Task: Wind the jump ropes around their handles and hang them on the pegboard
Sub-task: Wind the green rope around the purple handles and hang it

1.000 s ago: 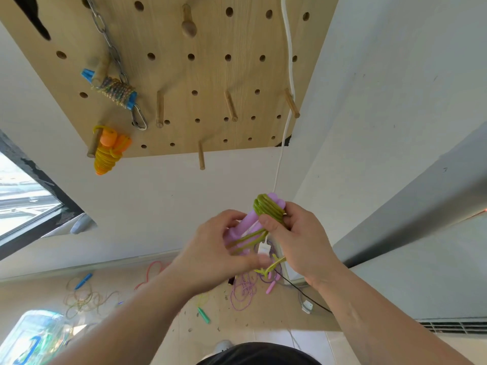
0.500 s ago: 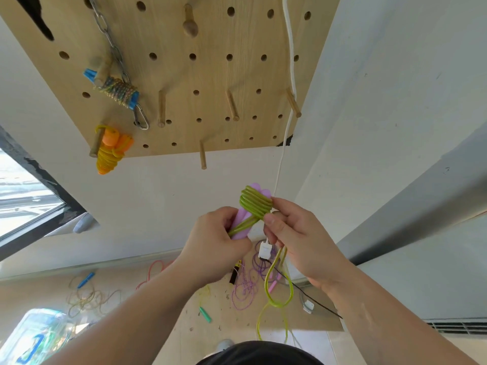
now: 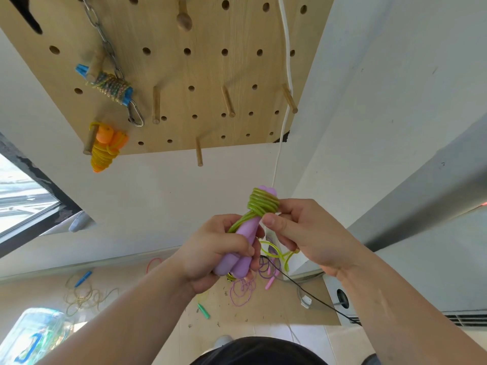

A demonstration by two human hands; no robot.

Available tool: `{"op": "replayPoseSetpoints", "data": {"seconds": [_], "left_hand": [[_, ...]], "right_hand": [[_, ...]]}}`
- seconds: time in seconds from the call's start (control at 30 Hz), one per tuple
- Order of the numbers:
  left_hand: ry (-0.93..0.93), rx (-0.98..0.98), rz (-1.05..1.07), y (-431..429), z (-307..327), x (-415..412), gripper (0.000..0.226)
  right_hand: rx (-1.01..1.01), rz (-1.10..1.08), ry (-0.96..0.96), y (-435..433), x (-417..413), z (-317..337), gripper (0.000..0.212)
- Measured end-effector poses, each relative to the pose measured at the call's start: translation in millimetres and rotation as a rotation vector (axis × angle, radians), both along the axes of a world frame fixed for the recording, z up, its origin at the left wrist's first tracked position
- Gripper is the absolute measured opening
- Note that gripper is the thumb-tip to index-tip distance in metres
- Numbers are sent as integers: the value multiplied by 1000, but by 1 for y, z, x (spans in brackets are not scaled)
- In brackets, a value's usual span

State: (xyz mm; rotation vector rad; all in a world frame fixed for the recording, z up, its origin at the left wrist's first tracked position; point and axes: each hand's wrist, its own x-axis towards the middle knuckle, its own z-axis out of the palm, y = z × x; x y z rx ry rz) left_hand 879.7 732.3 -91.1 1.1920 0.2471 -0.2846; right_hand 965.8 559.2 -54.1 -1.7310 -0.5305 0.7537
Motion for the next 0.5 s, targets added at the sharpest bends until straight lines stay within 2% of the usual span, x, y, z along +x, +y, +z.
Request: {"op": "replayPoseSetpoints", "data": {"seconds": [0.07, 0.17, 0.2, 0.27, 0.33, 0.4, 0.5], "left_hand": [[63, 74, 56, 0, -1, 3, 29], [127, 194, 133, 1, -2, 6, 42], [128, 196, 144, 1, -1, 6, 44], [117, 170, 165, 3, 1, 8, 46], [103, 130, 178, 5, 3, 11, 47], [87, 59, 172, 6, 4, 12, 43], [71, -127, 93, 6, 4, 10, 38]], "right_hand": [[-68, -36, -42, 1, 1, 1, 26], [-157, -146, -154, 1, 3, -6, 46], [-145, -172, -167, 2, 1, -7, 42], [-45, -216, -89, 4, -5, -10, 25], [107, -282, 54, 6, -9, -13, 17], [224, -324, 152, 7, -9, -13, 17], [283, -299, 189, 8, -7, -13, 17]]}}
